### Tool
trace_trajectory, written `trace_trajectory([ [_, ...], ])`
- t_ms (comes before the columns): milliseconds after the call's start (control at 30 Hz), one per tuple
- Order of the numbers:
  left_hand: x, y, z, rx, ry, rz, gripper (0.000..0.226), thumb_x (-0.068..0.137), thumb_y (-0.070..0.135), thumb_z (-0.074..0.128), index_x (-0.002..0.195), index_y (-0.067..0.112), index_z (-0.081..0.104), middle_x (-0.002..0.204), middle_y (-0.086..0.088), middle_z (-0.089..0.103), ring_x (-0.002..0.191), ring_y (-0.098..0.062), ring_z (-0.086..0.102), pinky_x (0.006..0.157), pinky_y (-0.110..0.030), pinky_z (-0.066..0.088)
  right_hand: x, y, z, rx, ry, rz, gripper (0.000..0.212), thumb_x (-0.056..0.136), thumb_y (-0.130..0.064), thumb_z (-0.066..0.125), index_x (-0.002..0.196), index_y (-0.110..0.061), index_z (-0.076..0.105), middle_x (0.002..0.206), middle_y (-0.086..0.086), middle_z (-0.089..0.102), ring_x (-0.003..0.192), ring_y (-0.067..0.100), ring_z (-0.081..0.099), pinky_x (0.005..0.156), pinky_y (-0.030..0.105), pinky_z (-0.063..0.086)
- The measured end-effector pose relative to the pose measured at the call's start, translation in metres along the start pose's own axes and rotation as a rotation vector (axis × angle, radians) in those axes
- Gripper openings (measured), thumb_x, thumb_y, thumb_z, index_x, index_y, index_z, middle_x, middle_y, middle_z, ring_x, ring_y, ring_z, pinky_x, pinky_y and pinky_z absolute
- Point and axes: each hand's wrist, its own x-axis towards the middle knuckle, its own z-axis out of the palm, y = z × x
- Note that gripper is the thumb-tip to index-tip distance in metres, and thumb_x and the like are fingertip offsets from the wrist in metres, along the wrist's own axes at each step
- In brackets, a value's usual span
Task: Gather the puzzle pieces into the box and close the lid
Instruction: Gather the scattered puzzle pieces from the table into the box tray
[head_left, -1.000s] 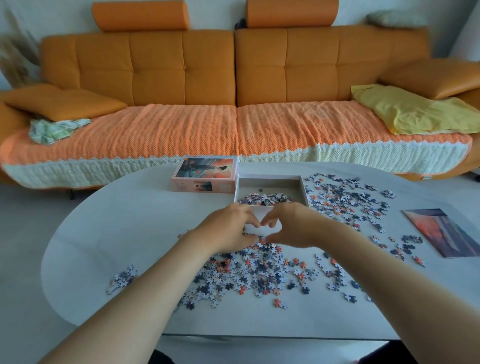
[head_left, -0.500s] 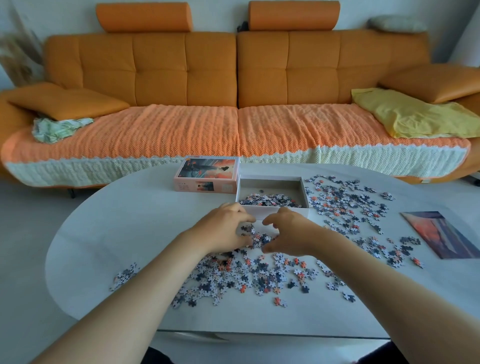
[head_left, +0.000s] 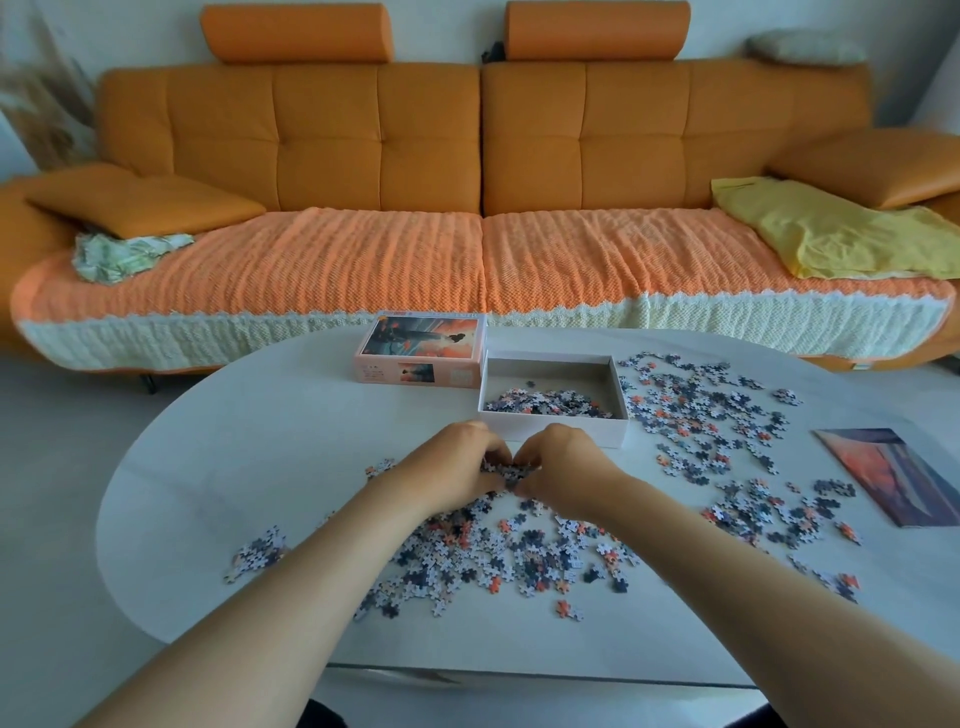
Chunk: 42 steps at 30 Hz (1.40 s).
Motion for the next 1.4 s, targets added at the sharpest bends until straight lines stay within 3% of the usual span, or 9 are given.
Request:
trace_trajectory([
  [200, 0.002, 0.003, -0.004, -0.064, 0.037, -0.04, 0.018, 0.086, 0.017, 0.072, 0.103, 0.018, 0.074, 0.095, 0.005, 0.066, 0.081, -0.007, 0.057, 0.074, -0.018, 0.042, 0.001, 0.001, -0.005, 0.087, 0.019, 0.035, 0.022, 0.081, -0.024, 0.075, 0.102, -0.017, 0.074, 0.096, -0.001, 0.072, 0.079, 0.017, 0.067, 0.073, 0.025, 0.056],
  [333, 0.01, 0.008, -0.012, -0.185, 0.094, -0.083, 0.014, 0.084, 0.016, 0.074, 0.098, 0.02, 0.075, 0.088, 0.009, 0.067, 0.075, -0.001, 0.059, 0.064, -0.015, 0.043, 0.007, 0.006, -0.02, 0.19, 0.044, 0.072, 0.009, 0.078, -0.021, 0.079, 0.083, -0.023, 0.073, 0.078, -0.003, 0.072, 0.074, 0.016, 0.072, 0.054, 0.02, 0.054],
  [567, 0.047, 0.016, -0.036, -0.29, 0.345, -0.057, 0.015, 0.086, 0.017, 0.073, 0.101, 0.021, 0.075, 0.091, 0.011, 0.07, 0.081, 0.0, 0.061, 0.073, -0.016, 0.046, 0.021, 0.02, -0.058, 0.385, 0.32, 0.104, 0.007, 0.077, -0.012, 0.078, 0.078, -0.016, 0.072, 0.069, 0.004, 0.07, 0.062, 0.018, 0.066, 0.046, 0.018, 0.046],
  [700, 0.063, 0.012, -0.03, -0.197, 0.403, -0.055, 0.026, 0.091, 0.016, 0.066, 0.117, 0.016, 0.07, 0.114, 0.0, 0.07, 0.095, -0.009, 0.062, 0.085, -0.019, 0.044, 0.031, 0.027, -0.054, 0.206, 0.364, 0.052, 0.019, 0.086, -0.011, 0.068, 0.104, -0.016, 0.074, 0.089, 0.006, 0.071, 0.072, 0.023, 0.064, 0.061, 0.03, 0.054],
  [933, 0.06, 0.007, -0.023, -0.022, 0.327, 0.076, 0.028, 0.092, 0.016, 0.066, 0.119, 0.016, 0.069, 0.11, -0.005, 0.065, 0.103, -0.023, 0.06, 0.089, -0.037, 0.048, 0.04, 0.032, -0.049, 0.155, 0.323, -0.01, 0.02, 0.093, -0.019, 0.061, 0.108, -0.02, 0.075, 0.089, -0.004, 0.07, 0.06, 0.002, 0.052, 0.045, 0.005, 0.034],
  [1067, 0.045, -0.006, -0.029, 0.0, 0.369, 0.082, 0.023, 0.094, 0.023, 0.062, 0.114, 0.017, 0.072, 0.108, 0.0, 0.064, 0.106, -0.019, 0.057, 0.086, -0.028, 0.043, 0.03, 0.02, -0.049, 0.12, 0.397, -0.114, 0.017, 0.092, -0.015, 0.062, 0.1, -0.017, 0.076, 0.094, -0.003, 0.071, 0.072, 0.006, 0.054, 0.061, 0.003, 0.037],
  [1133, 0.032, -0.014, -0.03, 0.021, 0.355, 0.031, 0.024, 0.095, 0.026, 0.059, 0.116, 0.018, 0.07, 0.117, 0.003, 0.06, 0.112, -0.017, 0.054, 0.088, -0.027, 0.043, 0.021, 0.009, -0.046, 0.135, 0.383, -0.21, 0.017, 0.09, -0.012, 0.063, 0.099, -0.017, 0.077, 0.091, -0.004, 0.071, 0.072, 0.008, 0.058, 0.074, 0.017, 0.05],
  [1267, -0.001, -0.032, -0.031, 0.095, 0.245, -0.115, 0.035, 0.095, 0.034, 0.057, 0.129, 0.026, 0.057, 0.121, 0.003, 0.049, 0.116, -0.019, 0.047, 0.089, -0.032, 0.043, 0.009, -0.005, -0.036, -0.014, 0.15, -0.315, 0.02, 0.091, -0.02, 0.062, 0.107, -0.024, 0.074, 0.105, -0.009, 0.069, 0.078, 0.002, 0.058, 0.085, 0.021, 0.05],
  [1400, -0.026, -0.042, -0.024, 0.24, -0.029, -0.304, 0.066, 0.089, 0.062, 0.048, 0.146, 0.03, 0.036, 0.139, 0.0, 0.034, 0.132, -0.022, 0.029, 0.102, -0.043, 0.038, 0.003, -0.004, -0.017, -0.172, -0.044, -0.237, 0.04, 0.092, -0.033, 0.061, 0.131, -0.023, 0.058, 0.132, -0.002, 0.054, 0.114, 0.014, 0.054, 0.099, 0.026, 0.04],
])
